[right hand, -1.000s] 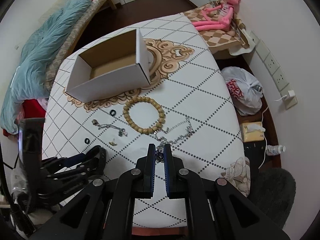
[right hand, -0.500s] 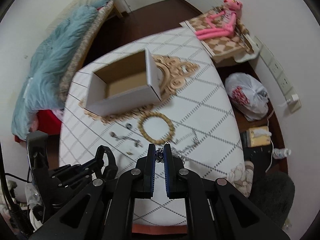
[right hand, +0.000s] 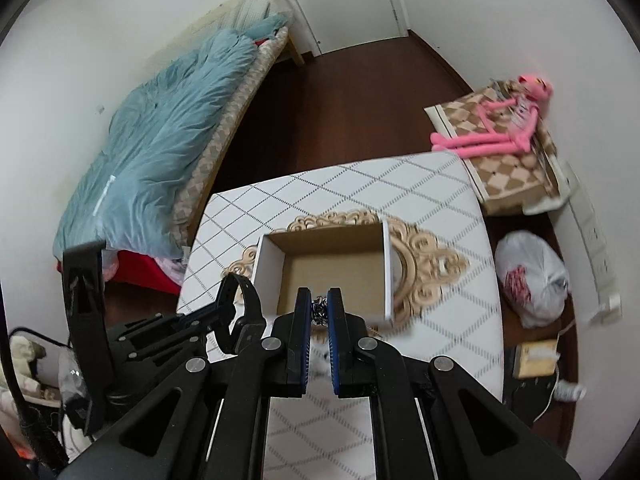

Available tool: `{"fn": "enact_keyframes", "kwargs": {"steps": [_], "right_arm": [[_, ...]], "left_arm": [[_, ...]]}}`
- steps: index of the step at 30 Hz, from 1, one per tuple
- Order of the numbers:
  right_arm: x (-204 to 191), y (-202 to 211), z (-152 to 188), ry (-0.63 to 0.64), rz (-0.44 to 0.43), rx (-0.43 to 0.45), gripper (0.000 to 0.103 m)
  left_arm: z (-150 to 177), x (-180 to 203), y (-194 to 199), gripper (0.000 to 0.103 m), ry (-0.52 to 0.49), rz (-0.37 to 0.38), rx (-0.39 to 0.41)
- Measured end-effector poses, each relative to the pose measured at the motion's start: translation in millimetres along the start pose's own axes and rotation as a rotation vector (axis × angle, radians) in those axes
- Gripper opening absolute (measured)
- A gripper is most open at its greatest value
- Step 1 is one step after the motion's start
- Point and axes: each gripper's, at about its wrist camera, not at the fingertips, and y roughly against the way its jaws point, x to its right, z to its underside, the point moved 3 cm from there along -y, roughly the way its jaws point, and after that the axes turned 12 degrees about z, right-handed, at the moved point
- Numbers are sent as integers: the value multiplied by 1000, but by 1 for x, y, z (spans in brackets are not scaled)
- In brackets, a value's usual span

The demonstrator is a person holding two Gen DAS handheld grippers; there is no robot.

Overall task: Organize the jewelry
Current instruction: 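Carry both items into the white box and open both grippers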

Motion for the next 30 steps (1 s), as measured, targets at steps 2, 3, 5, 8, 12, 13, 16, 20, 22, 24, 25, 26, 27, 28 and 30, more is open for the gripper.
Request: {"fn": "enact_keyframes", "kwargs": {"steps": [2, 3, 5, 8, 12, 13, 16, 20, 22, 24, 25, 26, 27, 28, 30], "right_arm": [[-6, -18, -12, 20, 11, -19, 8], [-7, -26, -18, 22, 18, -30, 8], [-9, -45, -26, 26, 20, -60, 8], [-10, -75, -36, 27, 33, -102, 8], [-8, -105, -44, 32, 40, -149, 8], [-8, -111, -45, 32, 42, -156, 8], [-6, -125, -50, 32, 30, -186, 8], [-3, -137, -54, 16, -5, -243, 9], [-2, -141, -55, 15, -21, -264, 9], [-1, -144, -57, 15, -15, -270, 15], [0, -144, -58, 11, -19, -271, 25], [2, -144, -58, 4, -17, -270, 38], [4, -143, -59, 1, -12, -267, 44], [6, -143, -59, -2, -4, -264, 50], [8, -141, -58, 10, 40, -247, 50]], "left_arm": [[-12, -8, -14, 4, 14, 7, -25], [-16, -9, -18, 4, 22, 10, -36], [-24, -16, -30, 4, 47, 21, -55], [-34, -24, -46, 8, 73, 31, -84], [-42, -30, -63, 11, 107, 38, -121], [-44, -31, -66, 11, 113, 37, -133], [-49, -35, -76, 15, 152, 49, -166], [-57, -36, -72, 74, 180, 44, -148], [-62, -37, -65, 78, 187, 45, -112], [-65, -38, -57, 80, 188, 22, -93], [-67, -39, -54, 84, 187, 0, -89], [-69, -41, -52, 90, 186, -21, -83], [-70, -43, -47, 93, 181, -49, -68], [-70, -44, -42, 96, 169, -77, -46], [-70, -46, -34, 97, 145, -139, -10]]}}
